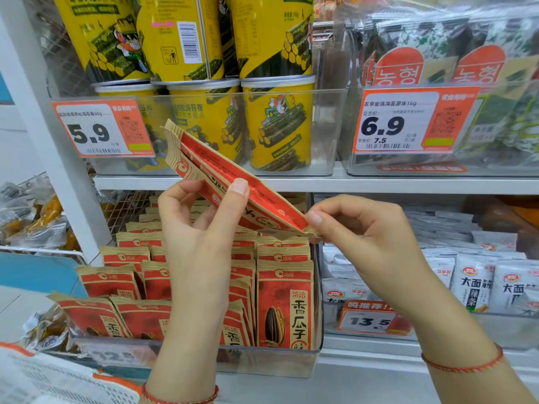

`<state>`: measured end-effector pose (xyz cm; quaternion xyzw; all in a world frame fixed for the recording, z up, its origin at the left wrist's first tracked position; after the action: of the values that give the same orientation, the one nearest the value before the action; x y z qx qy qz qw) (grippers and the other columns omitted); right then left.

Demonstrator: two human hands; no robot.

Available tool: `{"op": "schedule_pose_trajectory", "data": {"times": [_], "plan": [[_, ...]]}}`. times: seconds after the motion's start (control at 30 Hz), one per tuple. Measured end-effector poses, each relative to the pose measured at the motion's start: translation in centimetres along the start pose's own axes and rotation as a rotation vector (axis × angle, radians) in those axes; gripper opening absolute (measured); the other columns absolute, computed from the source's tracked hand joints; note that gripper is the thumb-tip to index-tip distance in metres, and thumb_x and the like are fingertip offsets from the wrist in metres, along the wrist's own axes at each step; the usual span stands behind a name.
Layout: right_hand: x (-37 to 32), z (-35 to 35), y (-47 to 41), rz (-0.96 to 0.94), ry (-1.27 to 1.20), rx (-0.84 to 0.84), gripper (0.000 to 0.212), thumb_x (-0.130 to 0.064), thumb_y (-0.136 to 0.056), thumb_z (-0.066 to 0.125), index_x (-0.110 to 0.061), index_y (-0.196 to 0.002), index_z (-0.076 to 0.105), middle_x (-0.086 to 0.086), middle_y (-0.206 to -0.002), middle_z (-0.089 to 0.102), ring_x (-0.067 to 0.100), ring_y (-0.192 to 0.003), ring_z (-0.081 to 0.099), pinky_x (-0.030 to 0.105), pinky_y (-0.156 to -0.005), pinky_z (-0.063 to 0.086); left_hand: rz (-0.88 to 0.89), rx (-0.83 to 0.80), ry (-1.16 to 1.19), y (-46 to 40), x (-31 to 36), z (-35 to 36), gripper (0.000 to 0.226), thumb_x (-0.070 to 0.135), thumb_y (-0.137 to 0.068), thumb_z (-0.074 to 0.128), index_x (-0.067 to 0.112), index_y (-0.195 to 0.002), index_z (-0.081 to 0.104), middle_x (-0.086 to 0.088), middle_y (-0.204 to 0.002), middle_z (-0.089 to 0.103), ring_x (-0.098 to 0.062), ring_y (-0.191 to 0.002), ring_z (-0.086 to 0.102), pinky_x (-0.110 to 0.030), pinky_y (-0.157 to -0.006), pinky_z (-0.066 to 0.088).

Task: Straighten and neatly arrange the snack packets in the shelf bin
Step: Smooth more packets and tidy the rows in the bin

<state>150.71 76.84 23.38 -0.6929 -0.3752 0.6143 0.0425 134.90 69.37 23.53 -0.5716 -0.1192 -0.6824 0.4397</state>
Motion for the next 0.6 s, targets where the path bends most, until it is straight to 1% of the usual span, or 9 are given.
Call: {"op": "schedule_pose_trajectory", "data": {"times": [0.07,0.1,0.2,0.3,0.43,0.5,0.53,0.57,0.6], "plan": [[0.21,0.03,-0.05,0.009,0.003,-0.013,0.012,-0.024,-0.085,0.061,-0.023,-0.075,0.069,-0.007,-0.074,0.069,0.016,-0.071,0.064,0.04,-0.072,0.054,0.014,-0.003,-0.011,0.08,0.04,0.07,0.042,0.034,-0.069,0.071,0.026,-0.104,0.049,-0.001,-0.124,0.06,0.005,-0.085,0.067,-0.03,-0.088,0.057],[0.24,0.06,-0.07,0.013,-0.005,-0.026,0.013,-0.025,-0.085,0.06,-0.023,-0.075,0.068,-0.008,-0.073,0.069,0.016,-0.07,0.064,0.04,-0.072,0.053,0.016,-0.005,-0.015,0.11,0.05,0.08,0.042,0.035,-0.069,0.071,0.026,-0.105,0.049,-0.001,-0.125,0.059,0.006,-0.086,0.067,-0.028,-0.086,0.057],[0.19,0.07,-0.14,0.026,-0.044,-0.059,0.013,-0.023,-0.084,0.059,-0.024,-0.076,0.068,-0.011,-0.07,0.068,0.006,-0.067,0.062,0.03,-0.068,0.053,0.024,-0.024,-0.026,0.12,0.04,0.11,0.043,0.035,-0.069,0.071,0.028,-0.105,0.05,0.0,-0.126,0.059,0.005,-0.09,0.067,-0.025,-0.082,0.056],[0.21,-0.04,-0.22,0.018,-0.076,-0.069,0.012,-0.021,-0.084,0.06,-0.021,-0.075,0.068,-0.012,-0.068,0.067,0.001,-0.064,0.06,0.018,-0.064,0.05,0.022,-0.044,-0.011,0.14,0.1,0.11,0.043,0.033,-0.069,0.071,0.027,-0.106,0.05,0.001,-0.121,0.06,0.004,-0.089,0.068,-0.024,-0.082,0.056],[0.04,-0.15,-0.21,0.032,-0.134,-0.068,0.011,-0.022,-0.084,0.067,-0.018,-0.074,0.07,-0.009,-0.067,0.069,0.002,-0.062,0.061,0.016,-0.063,0.049,0.007,-0.044,0.0,0.07,0.05,0.03,0.047,0.033,-0.067,0.075,0.026,-0.106,0.051,0.0,-0.123,0.06,0.002,-0.092,0.068,-0.033,-0.091,0.056],[0.12,-0.32,-0.32,0.081,-0.184,-0.038,0.013,-0.026,-0.082,0.068,-0.016,-0.073,0.071,-0.003,-0.067,0.07,0.004,-0.062,0.062,0.019,-0.063,0.052,-0.01,-0.063,0.031,-0.04,-0.01,-0.2,0.057,0.038,-0.061,0.08,0.025,-0.109,0.052,0.0,-0.122,0.061,-0.006,-0.099,0.068,-0.04,-0.095,0.054],[0.27,-0.41,-0.39,0.117,-0.197,-0.021,0.016,-0.028,-0.082,0.068,-0.015,-0.074,0.072,-0.001,-0.069,0.071,0.006,-0.064,0.064,0.022,-0.064,0.054,-0.017,-0.093,0.051,-0.08,-0.03,-0.22,0.059,0.04,-0.059,0.077,0.024,-0.11,0.053,0.0,-0.119,0.061,-0.013,-0.106,0.067,-0.041,-0.095,0.054],[0.53,-0.51,-0.47,0.157,-0.194,-0.014,0.019,-0.032,-0.082,0.066,-0.016,-0.077,0.073,0.0,-0.073,0.073,0.008,-0.068,0.067,0.025,-0.067,0.055,-0.021,-0.137,0.074,-0.05,0.02,-0.18,0.059,0.041,-0.058,0.075,0.024,-0.111,0.053,-0.001,-0.117,0.06,-0.02,-0.111,0.064,-0.04,-0.092,0.055],[0.72,-0.53,-0.55,0.194,-0.172,-0.026,0.023,-0.036,-0.082,0.061,-0.017,-0.081,0.074,0.0,-0.077,0.074,0.01,-0.072,0.068,0.025,-0.069,0.055,-0.025,-0.187,0.1,0.05,0.09,-0.03,0.058,0.04,-0.058,0.073,0.025,-0.111,0.053,-0.002,-0.114,0.059,-0.024,-0.109,0.063,-0.037,-0.087,0.055]]}}
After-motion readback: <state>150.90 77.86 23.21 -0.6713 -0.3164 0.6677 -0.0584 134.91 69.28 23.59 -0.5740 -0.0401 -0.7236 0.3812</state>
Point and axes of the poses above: each hand's wrist, its own y-axis away from the middle knuckle, its own z-axis out of the palm, x = y × z, the point moved 3 cm from there along -y, towards the middle knuckle
